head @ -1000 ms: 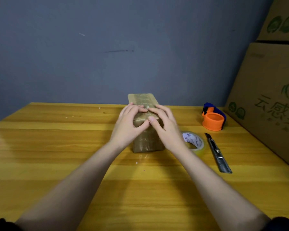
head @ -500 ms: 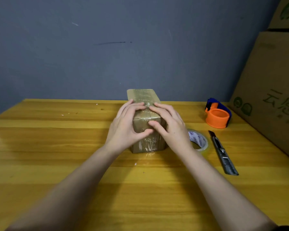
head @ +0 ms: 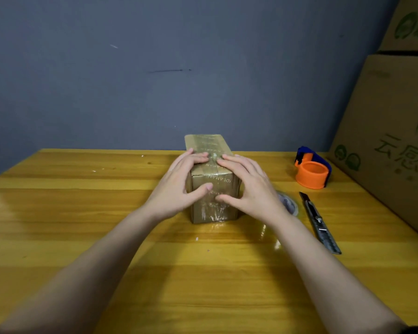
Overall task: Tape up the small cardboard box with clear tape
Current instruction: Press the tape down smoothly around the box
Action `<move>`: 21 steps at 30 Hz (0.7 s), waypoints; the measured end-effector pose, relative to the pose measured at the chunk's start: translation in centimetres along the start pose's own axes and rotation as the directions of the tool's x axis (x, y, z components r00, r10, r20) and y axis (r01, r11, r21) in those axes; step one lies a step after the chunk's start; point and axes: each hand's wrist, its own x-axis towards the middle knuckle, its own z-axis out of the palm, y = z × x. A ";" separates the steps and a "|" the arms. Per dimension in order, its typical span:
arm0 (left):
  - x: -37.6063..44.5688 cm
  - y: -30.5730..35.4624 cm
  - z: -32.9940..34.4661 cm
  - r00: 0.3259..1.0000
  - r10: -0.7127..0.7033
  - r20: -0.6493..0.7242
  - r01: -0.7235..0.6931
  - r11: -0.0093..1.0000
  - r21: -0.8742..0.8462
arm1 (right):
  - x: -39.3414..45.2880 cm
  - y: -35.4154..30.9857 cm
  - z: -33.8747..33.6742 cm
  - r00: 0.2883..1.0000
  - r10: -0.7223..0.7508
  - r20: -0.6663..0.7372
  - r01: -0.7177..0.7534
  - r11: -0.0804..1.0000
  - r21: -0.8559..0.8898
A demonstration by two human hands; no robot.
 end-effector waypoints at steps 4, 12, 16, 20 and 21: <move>0.3 0.5 0.8 0.991 -0.087 -0.102 0.076 0.991 -0.110 | 0.4 -1.6 0.9 0.975 0.135 -0.179 -0.094 0.970 0.223; 0.2 0.2 1.5 0.985 -0.044 -0.167 0.032 0.997 -0.074 | 0.5 -1.6 2.1 0.956 0.135 -0.262 -0.075 0.971 0.226; 0.1 -0.3 1.4 0.989 0.001 -0.146 -0.007 0.999 -0.043 | 0.3 -1.3 2.0 0.971 0.071 -0.226 -0.044 0.992 0.122; 0.0 -0.5 1.2 0.993 0.021 -0.116 -0.022 1.000 -0.007 | 0.0 -1.1 1.8 0.984 0.043 -0.170 -0.035 0.998 0.047; 0.0 -0.5 1.1 0.994 0.023 -0.111 -0.024 1.000 -0.002 | 0.0 -1.1 1.8 0.987 0.040 -0.156 -0.035 0.999 0.033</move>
